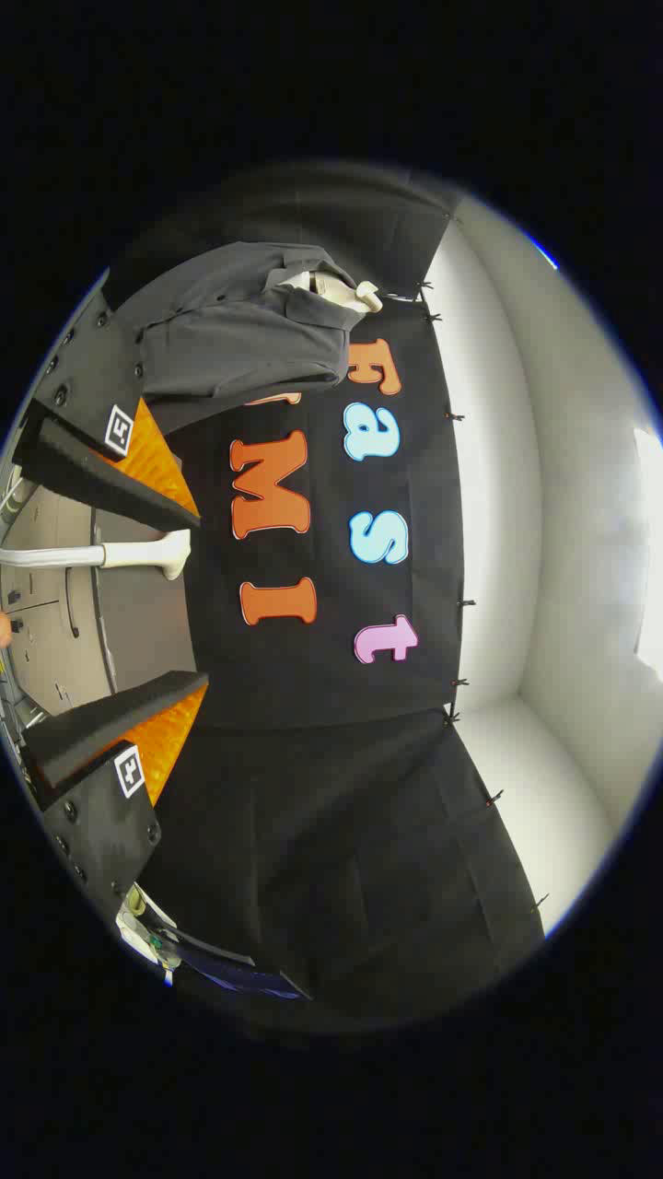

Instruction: Iron the clothes twice with a garment steamer, once on the left side and once on the right side.

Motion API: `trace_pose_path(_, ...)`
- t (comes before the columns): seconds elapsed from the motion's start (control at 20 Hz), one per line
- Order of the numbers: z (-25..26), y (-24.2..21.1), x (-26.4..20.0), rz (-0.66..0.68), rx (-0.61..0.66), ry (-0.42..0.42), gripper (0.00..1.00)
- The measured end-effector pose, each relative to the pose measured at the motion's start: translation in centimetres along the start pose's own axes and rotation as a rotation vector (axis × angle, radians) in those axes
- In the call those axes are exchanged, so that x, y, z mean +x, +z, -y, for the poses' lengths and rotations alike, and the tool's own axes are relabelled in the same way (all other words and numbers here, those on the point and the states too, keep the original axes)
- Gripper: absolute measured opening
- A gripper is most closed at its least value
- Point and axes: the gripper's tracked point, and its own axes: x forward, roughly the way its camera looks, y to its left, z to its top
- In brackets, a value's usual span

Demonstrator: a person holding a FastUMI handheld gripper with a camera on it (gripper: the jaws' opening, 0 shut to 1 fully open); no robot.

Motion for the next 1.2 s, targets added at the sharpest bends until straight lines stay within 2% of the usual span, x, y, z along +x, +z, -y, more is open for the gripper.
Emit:
trace_pose_path(0.7, -6.5, 0.2, -2.2, 0.000, -0.044, -0.149, 0.98)
trace_pose_path(1.0, -7.9, -0.2, -2.1, -0.041, -0.034, -0.123, 0.98)
trace_pose_path(1.2, -7.6, -0.1, -0.1, -0.077, -0.025, -0.083, 0.98)
